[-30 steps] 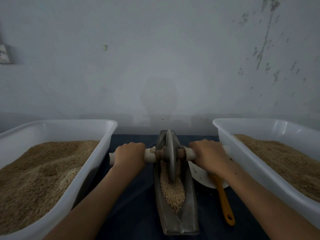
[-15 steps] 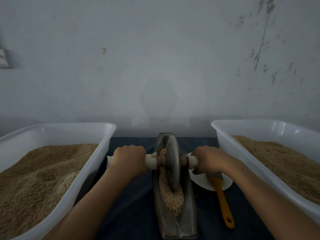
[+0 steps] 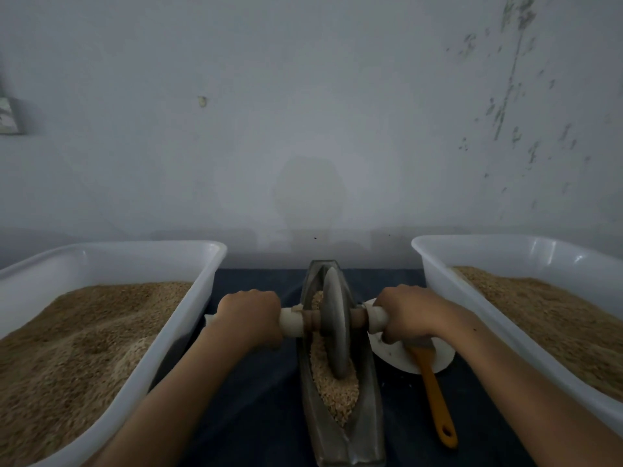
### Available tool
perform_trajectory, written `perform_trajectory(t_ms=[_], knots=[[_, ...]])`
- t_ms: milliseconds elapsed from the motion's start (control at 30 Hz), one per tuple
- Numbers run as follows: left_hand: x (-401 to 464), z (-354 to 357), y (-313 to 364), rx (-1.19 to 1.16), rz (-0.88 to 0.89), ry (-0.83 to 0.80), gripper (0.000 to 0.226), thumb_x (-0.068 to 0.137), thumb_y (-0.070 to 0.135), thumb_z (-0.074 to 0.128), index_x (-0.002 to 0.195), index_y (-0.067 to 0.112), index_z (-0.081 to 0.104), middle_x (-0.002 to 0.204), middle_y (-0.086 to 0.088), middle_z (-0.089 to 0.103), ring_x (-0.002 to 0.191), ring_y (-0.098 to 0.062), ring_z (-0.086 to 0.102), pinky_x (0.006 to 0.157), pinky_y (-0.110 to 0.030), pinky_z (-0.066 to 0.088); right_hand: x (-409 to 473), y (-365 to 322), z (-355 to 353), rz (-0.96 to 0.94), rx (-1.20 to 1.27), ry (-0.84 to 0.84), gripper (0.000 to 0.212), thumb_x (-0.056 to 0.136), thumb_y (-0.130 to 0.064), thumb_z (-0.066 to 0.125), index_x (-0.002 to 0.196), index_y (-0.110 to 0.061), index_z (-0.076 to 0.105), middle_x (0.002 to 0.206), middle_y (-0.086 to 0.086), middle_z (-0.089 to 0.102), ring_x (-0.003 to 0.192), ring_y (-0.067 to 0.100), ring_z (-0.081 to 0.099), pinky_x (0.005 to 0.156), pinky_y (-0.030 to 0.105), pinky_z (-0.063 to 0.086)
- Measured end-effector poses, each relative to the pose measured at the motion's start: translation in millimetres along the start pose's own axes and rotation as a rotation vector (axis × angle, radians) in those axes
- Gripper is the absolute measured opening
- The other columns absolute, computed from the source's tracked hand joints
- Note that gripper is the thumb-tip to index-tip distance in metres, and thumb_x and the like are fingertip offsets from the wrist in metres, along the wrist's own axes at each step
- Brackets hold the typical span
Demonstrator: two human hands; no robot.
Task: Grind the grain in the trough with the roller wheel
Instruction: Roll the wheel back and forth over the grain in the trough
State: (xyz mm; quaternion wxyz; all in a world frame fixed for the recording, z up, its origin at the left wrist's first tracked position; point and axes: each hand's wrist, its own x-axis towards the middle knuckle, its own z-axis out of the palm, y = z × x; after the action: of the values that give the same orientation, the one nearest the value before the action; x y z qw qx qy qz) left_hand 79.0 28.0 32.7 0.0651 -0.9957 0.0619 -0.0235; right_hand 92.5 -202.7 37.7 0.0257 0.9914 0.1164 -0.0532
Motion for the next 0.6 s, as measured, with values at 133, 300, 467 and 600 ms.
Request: perform_trajectory(t_ms=[133, 300, 467, 600], knots=[[-0.6, -2.2, 2.2, 0.044, -0.012, 0.035, 0.033, 0.081, 0.033, 0.065, 0.109, 0.016, 0.057, 0.092, 0.002, 0.059, 0.083, -0.016, 0.056, 0.073, -0.028, 0.043, 0.6, 1.1, 0.7, 0.02, 0.043, -0.05, 0.024, 0.08, -0.028, 0.07, 0.101, -0.02, 0.063, 0.092, -0.002, 0.065, 0.083, 0.015, 0.062, 0.064, 0.025, 0.046], [0.2, 4.7, 9.0, 0.042, -0.051, 0.251, 0.017, 0.091, 0.027, 0.054, 0.106, 0.02, 0.053, 0.103, 0.001, 0.061, 0.094, -0.018, 0.06, 0.072, -0.029, 0.039, 5.1, -0.3, 16.0, 0.029, 0.031, 0.287, 0.007, 0.088, -0.028, 0.057, 0.087, -0.022, 0.06, 0.088, -0.003, 0.065, 0.08, 0.017, 0.061, 0.066, 0.03, 0.045], [0.8, 9.5, 7.3, 0.019, -0.054, 0.278, 0.019, 0.091, 0.03, 0.055, 0.107, 0.021, 0.052, 0.104, 0.001, 0.062, 0.094, -0.018, 0.06, 0.077, -0.029, 0.044, 4.8, -2.5, 17.4, 0.01, 0.014, 0.355, 0.009, 0.091, -0.031, 0.053, 0.088, -0.024, 0.058, 0.09, -0.002, 0.064, 0.082, 0.019, 0.061, 0.07, 0.032, 0.046], [1.6, 6.1, 3.4, 0.039, -0.043, 0.152, 0.025, 0.087, 0.029, 0.058, 0.109, 0.017, 0.056, 0.105, -0.001, 0.062, 0.095, -0.018, 0.06, 0.074, -0.028, 0.041, -0.7, -2.9, 4.3, 0.001, -0.027, 0.137, 0.019, 0.084, -0.033, 0.066, 0.099, -0.021, 0.064, 0.093, -0.002, 0.066, 0.082, 0.017, 0.061, 0.066, 0.028, 0.043]])
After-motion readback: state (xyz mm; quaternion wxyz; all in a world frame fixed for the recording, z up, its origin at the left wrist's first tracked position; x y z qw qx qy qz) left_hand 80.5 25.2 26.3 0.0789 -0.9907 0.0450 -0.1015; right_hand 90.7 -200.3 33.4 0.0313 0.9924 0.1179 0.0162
